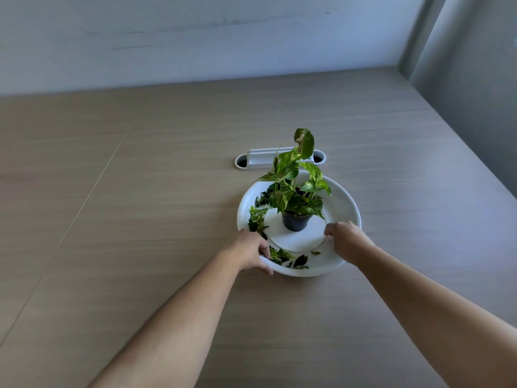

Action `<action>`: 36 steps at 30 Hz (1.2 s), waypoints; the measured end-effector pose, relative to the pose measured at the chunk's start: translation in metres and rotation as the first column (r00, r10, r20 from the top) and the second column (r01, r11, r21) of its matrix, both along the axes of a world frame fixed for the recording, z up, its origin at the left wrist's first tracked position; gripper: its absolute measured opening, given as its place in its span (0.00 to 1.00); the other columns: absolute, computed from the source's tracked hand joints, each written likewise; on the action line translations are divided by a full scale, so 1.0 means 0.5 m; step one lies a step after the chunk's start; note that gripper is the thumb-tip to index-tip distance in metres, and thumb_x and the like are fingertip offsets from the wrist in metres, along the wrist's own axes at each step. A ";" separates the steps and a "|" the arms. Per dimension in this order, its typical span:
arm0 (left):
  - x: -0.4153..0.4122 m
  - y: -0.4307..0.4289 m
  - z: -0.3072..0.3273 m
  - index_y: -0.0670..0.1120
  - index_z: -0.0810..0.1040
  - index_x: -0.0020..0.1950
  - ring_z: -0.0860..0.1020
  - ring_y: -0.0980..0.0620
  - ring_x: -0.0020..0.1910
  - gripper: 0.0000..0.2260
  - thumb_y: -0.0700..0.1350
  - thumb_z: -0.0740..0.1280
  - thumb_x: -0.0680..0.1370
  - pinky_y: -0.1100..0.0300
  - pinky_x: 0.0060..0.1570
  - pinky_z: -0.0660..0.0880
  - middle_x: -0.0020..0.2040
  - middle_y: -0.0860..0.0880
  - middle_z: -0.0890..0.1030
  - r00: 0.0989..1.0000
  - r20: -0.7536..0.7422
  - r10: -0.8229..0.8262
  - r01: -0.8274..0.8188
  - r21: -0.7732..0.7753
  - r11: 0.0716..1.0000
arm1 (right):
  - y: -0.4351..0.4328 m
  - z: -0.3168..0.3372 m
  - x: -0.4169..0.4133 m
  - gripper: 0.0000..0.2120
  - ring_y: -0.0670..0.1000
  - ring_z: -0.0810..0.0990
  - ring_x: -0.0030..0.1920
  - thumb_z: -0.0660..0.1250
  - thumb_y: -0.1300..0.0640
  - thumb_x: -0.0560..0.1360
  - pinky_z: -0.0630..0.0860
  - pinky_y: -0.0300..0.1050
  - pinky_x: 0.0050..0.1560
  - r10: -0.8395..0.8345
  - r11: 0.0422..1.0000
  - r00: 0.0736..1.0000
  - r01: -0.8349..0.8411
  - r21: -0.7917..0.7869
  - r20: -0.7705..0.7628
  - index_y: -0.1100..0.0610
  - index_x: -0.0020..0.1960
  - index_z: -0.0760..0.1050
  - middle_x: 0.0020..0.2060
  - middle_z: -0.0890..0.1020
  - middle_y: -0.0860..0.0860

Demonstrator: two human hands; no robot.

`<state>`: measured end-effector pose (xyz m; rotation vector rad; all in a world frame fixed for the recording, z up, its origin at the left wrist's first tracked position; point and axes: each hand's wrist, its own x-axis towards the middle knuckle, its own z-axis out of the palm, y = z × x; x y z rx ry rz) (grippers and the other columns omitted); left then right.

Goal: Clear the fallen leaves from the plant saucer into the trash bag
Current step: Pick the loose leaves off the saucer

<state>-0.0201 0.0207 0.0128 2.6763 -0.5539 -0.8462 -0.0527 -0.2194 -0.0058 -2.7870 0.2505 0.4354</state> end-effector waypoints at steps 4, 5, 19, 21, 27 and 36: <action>-0.005 -0.007 -0.006 0.49 0.84 0.47 0.81 0.53 0.51 0.19 0.56 0.79 0.61 0.53 0.54 0.79 0.49 0.53 0.85 0.999 0.026 -0.028 0.027 0.028 0.999 | 0.021 -0.001 -0.011 0.17 0.61 0.79 0.49 0.55 0.69 0.72 0.79 0.51 0.48 0.033 0.998 0.999 -0.035 -0.048 -0.030 0.60 0.55 0.77 0.50 0.80 0.60; -0.006 -0.009 -0.007 0.50 0.84 0.46 0.81 0.53 0.50 0.19 0.57 0.79 0.61 0.53 0.53 0.79 0.48 0.54 0.85 0.999 0.039 -0.027 0.026 0.034 0.999 | 0.023 -0.002 -0.015 0.16 0.61 0.80 0.48 0.56 0.70 0.72 0.79 0.51 0.48 0.037 0.998 0.999 -0.038 -0.050 -0.022 0.60 0.54 0.77 0.50 0.80 0.60; -0.006 -0.053 -0.014 0.55 0.75 0.60 0.76 0.50 0.57 0.20 0.56 0.73 0.70 0.55 0.51 0.75 0.60 0.51 0.75 0.987 0.148 -0.058 0.057 0.016 0.998 | 0.014 0.033 -0.026 0.19 0.55 0.80 0.53 0.55 0.71 0.73 0.77 0.45 0.51 -0.133 0.978 0.981 0.107 0.178 0.142 0.58 0.55 0.79 0.54 0.82 0.56; -0.012 -0.064 -0.023 0.55 0.75 0.59 0.76 0.49 0.57 0.18 0.55 0.72 0.71 0.56 0.48 0.73 0.59 0.50 0.74 0.986 0.144 -0.088 0.085 0.031 0.996 | 0.029 0.030 -0.026 0.15 0.55 0.79 0.55 0.60 0.66 0.74 0.77 0.46 0.54 -0.022 0.989 0.998 0.014 0.150 0.051 0.56 0.57 0.78 0.57 0.80 0.55; -0.003 -0.064 -0.041 0.49 0.79 0.53 0.78 0.45 0.51 0.10 0.47 0.72 0.73 0.58 0.41 0.71 0.55 0.47 0.78 0.976 0.205 -0.075 0.062 0.070 0.996 | 0.080 0.002 -0.024 0.16 0.56 0.76 0.53 0.68 0.49 0.72 0.77 0.50 0.49 0.112 0.993 0.994 -0.112 -0.048 0.005 0.56 0.56 0.74 0.54 0.76 0.54; 0.015 -0.061 -0.066 0.42 0.81 0.52 0.80 0.44 0.50 0.07 0.38 0.69 0.75 0.54 0.48 0.76 0.52 0.43 0.82 0.990 0.141 0.018 -0.013 -0.032 0.999 | 0.089 -0.019 -0.027 0.06 0.56 0.78 0.47 0.65 0.58 0.72 0.75 0.48 0.47 0.152 0.985 0.988 -0.151 0.078 -0.009 0.58 0.47 0.78 0.43 0.74 0.52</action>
